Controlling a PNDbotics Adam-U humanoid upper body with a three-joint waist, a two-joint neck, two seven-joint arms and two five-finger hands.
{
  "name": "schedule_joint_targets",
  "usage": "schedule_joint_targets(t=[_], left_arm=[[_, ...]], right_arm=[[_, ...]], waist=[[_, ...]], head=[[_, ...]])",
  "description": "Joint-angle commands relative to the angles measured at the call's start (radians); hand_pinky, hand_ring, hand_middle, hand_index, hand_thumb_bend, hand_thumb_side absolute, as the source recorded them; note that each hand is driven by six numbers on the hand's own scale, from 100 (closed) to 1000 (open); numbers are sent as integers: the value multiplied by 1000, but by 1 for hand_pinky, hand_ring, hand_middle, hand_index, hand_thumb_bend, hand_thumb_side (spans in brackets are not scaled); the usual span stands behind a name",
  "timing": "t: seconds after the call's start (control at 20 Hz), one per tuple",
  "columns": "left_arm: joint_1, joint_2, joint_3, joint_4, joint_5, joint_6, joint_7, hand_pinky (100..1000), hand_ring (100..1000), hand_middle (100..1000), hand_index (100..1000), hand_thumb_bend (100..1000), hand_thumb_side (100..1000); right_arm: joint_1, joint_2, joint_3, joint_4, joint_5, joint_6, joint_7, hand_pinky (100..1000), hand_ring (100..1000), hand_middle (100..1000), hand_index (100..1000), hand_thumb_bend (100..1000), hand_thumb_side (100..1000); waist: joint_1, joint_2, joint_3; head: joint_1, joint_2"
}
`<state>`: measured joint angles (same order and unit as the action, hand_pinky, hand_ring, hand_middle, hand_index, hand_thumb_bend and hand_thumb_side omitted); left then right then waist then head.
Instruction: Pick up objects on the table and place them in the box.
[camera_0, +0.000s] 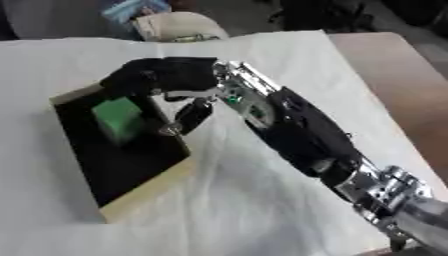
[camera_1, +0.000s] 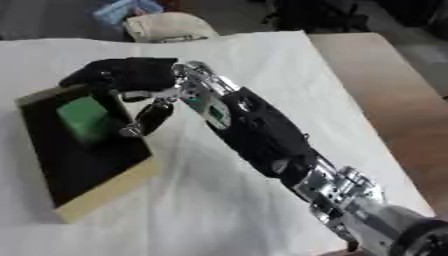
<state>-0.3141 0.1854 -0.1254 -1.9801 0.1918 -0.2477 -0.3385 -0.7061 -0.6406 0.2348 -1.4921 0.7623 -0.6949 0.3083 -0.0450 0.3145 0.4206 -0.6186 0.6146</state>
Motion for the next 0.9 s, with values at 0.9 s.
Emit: schedule_joint_targets(t=[0.9], left_arm=[[10, 13, 16, -16, -23, 1, 18, 642, 532, 519, 816, 100, 808]], right_arm=[[81, -254, -162, -113, -593, 198, -52, 919, 1000, 999, 1000, 100, 435]], waist=[[8, -18, -55]], head=[[26, -7]])
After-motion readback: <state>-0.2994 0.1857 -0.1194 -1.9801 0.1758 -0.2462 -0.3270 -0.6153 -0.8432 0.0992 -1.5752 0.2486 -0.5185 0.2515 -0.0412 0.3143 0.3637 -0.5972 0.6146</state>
